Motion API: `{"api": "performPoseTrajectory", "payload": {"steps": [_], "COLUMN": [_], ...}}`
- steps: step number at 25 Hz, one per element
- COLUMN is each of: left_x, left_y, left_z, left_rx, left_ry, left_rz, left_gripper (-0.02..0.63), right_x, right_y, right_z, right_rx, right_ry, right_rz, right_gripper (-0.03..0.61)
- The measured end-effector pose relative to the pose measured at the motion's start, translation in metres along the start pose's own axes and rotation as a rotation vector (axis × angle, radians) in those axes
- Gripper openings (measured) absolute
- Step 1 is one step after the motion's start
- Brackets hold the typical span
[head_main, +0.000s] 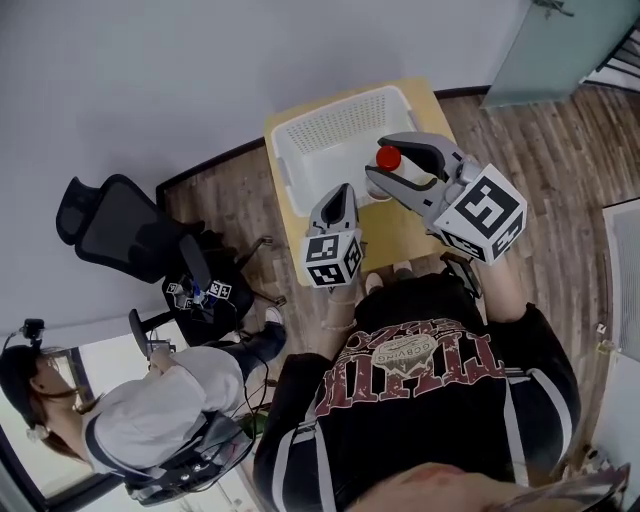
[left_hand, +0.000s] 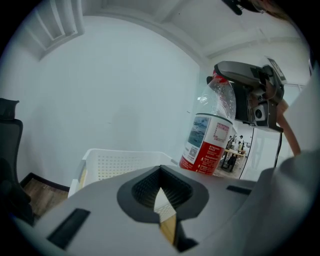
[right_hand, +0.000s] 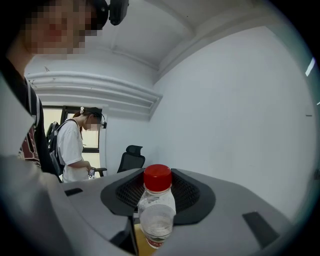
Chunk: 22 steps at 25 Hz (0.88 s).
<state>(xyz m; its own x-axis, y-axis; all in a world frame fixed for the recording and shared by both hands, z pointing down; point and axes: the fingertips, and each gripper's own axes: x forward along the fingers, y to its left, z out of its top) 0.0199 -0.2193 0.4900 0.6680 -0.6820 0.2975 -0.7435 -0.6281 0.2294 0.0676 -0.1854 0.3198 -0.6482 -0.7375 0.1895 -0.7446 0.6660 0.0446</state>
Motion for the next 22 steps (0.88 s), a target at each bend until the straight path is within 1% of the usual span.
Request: {"api": "performPoseTrajectory", "payload": {"steps": [5, 14, 18, 22], "left_x": [0.007, 0.012, 0.012, 0.013], "left_y": [-0.014, -0.018, -0.021, -0.022], "left_z": [-0.003, -0.007, -0.007, -0.012], "left_rx": [0.008, 0.002, 0.007, 0.007], "left_ry": [0.011, 0.028, 0.032, 0.038], "left_rz": [-0.025, -0.058, -0.067, -0.072], "left_gripper": [0.044, 0.044, 0.044, 0.044], "right_x": [-0.017, -0.015, -0.012, -0.008], "right_y": [0.000, 0.001, 0.001, 0.001], "right_z": [-0.011, -0.039, -0.050, -0.070], "right_rx": [0.013, 0.070, 0.071, 0.082], "right_ry": [0.011, 0.036, 0.054, 0.071], "right_rz": [-0.021, -0.017, -0.028, -0.030], "right_gripper": [0.164, 0.164, 0.164, 0.164]}}
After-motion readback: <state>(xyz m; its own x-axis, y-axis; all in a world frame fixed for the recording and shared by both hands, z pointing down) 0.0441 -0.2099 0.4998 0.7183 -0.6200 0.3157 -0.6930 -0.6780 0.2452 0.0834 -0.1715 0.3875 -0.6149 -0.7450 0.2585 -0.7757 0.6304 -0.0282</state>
